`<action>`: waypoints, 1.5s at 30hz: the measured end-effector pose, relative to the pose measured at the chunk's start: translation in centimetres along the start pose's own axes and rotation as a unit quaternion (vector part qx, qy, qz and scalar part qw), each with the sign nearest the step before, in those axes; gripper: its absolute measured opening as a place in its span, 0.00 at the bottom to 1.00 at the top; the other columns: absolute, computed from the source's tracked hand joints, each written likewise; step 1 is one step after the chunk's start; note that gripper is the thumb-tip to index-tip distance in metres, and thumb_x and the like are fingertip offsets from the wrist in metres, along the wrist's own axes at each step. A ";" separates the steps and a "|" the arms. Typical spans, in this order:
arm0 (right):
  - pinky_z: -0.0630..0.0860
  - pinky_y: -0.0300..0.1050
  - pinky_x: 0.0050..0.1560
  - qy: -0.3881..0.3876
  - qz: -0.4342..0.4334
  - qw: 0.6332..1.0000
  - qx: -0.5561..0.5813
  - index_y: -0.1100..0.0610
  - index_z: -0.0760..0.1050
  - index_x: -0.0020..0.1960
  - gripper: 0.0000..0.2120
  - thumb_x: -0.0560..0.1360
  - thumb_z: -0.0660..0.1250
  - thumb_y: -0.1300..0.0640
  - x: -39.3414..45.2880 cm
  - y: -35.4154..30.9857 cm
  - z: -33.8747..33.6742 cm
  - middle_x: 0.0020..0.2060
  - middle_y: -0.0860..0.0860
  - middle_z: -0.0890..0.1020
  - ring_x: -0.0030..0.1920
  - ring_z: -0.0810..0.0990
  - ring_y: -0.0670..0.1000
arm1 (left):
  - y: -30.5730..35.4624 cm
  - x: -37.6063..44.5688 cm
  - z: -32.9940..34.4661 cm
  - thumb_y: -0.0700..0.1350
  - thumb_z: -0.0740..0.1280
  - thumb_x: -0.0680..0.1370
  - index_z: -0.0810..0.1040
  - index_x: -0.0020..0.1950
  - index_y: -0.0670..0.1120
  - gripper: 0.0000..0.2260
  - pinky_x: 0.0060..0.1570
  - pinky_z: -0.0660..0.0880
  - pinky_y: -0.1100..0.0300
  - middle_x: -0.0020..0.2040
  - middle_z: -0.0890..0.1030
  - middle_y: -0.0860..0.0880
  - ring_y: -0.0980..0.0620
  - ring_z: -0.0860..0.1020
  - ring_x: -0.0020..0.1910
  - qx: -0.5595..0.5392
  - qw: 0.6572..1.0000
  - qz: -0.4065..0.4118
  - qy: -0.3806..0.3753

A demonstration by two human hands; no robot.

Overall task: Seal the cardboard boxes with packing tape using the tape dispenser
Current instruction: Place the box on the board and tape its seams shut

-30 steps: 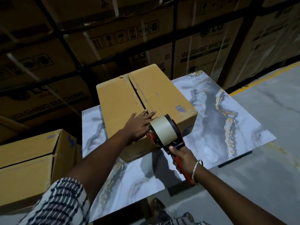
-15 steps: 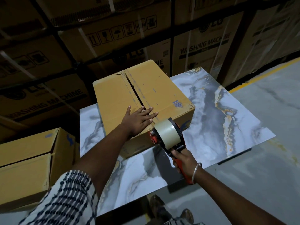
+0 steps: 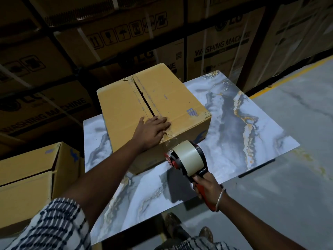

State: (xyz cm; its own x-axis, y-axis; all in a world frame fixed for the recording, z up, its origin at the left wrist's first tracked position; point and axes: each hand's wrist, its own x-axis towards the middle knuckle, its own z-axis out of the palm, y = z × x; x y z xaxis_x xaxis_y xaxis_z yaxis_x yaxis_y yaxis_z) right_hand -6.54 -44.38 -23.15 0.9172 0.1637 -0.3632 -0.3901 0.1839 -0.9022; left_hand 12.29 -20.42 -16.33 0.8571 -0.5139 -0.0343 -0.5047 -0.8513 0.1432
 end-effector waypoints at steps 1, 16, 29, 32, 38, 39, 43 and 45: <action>0.65 0.40 0.25 0.002 0.003 1.000 0.003 0.71 0.74 0.46 0.44 0.59 0.78 0.30 -0.1 0.1 0.0 0.29 0.57 0.71 0.26 0.69 0.50 | 0.7 0.3 0.0 0.55 0.50 0.84 0.70 0.74 0.60 0.20 0.71 0.59 0.37 0.77 0.66 0.55 0.48 0.63 0.77 -0.019 0.998 0.041 0.035; 0.63 0.42 0.25 0.006 0.033 0.999 0.024 0.62 0.74 0.39 0.39 0.54 0.79 0.28 -0.3 0.4 -0.2 0.27 0.56 0.71 0.24 0.67 0.52 | 2.6 1.1 1.6 0.58 0.55 0.81 0.83 0.52 0.56 0.17 0.67 0.57 0.28 0.79 0.63 0.50 0.44 0.60 0.78 0.029 0.975 0.214 0.052; 0.65 0.41 0.24 0.000 0.040 0.999 -0.001 0.60 0.72 0.38 0.21 0.66 0.72 0.41 0.2 -1.0 0.2 0.26 0.52 0.72 0.23 0.69 0.49 | 2.4 1.2 2.1 0.46 0.71 0.76 0.82 0.56 0.47 0.10 0.66 0.56 0.24 0.79 0.63 0.50 0.47 0.56 0.80 -0.019 0.967 0.252 0.027; 0.65 0.41 0.24 0.002 0.036 0.999 -0.001 0.59 0.73 0.39 0.22 0.65 0.71 0.40 0.5 -0.9 0.3 0.27 0.52 0.72 0.24 0.69 0.50 | 2.1 1.3 2.4 0.43 0.74 0.73 0.82 0.55 0.45 0.11 0.64 0.59 0.23 0.78 0.64 0.50 0.48 0.55 0.80 -0.025 0.965 0.258 0.033; 0.64 0.40 0.23 0.006 0.048 0.999 0.024 0.62 0.71 0.42 0.15 0.71 0.68 0.50 0.7 -1.2 0.4 0.28 0.53 0.72 0.24 0.69 0.49 | 2.0 1.4 2.5 0.40 0.71 0.75 0.82 0.54 0.42 0.08 0.62 0.58 0.21 0.76 0.68 0.46 0.46 0.55 0.79 -0.075 0.960 0.267 0.030; 0.64 0.40 0.23 0.006 0.050 0.998 0.028 0.62 0.71 0.42 0.15 0.72 0.68 0.50 0.7 -1.2 0.4 0.28 0.53 0.72 0.24 0.69 0.49 | 1.9 1.4 2.5 0.40 0.70 0.76 0.81 0.54 0.42 0.07 0.62 0.58 0.21 0.76 0.68 0.46 0.46 0.55 0.79 -0.080 0.960 0.268 0.029; 0.62 0.39 0.23 0.014 0.088 0.995 0.034 0.60 0.68 0.36 0.19 0.80 0.67 0.51 0.9 -0.9 -0.2 0.24 0.53 0.69 0.20 0.66 0.48 | 2.1 1.0 2.4 0.48 0.59 0.79 0.83 0.53 0.40 0.16 0.63 0.55 0.23 0.75 0.71 0.45 0.44 0.57 0.78 -0.113 0.963 0.244 0.028; 0.61 0.39 0.24 0.032 0.103 0.993 0.040 0.59 0.66 0.33 0.20 0.76 0.67 0.47 0.7 -0.7 -1.1 0.24 0.55 0.67 0.20 0.65 0.50 | 2.5 0.9 2.0 0.53 0.56 0.79 0.84 0.50 0.41 0.21 0.64 0.54 0.24 0.75 0.71 0.45 0.44 0.58 0.78 -0.116 0.967 0.226 0.013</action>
State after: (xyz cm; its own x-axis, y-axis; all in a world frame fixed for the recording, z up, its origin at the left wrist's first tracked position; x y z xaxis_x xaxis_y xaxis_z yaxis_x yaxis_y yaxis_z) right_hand -5.57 -45.45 -23.01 0.8192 0.1453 -0.5547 -0.5733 0.2288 -0.7867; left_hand 11.62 -23.21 -17.97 0.5582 -0.8227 0.1081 -0.7942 -0.4921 0.3565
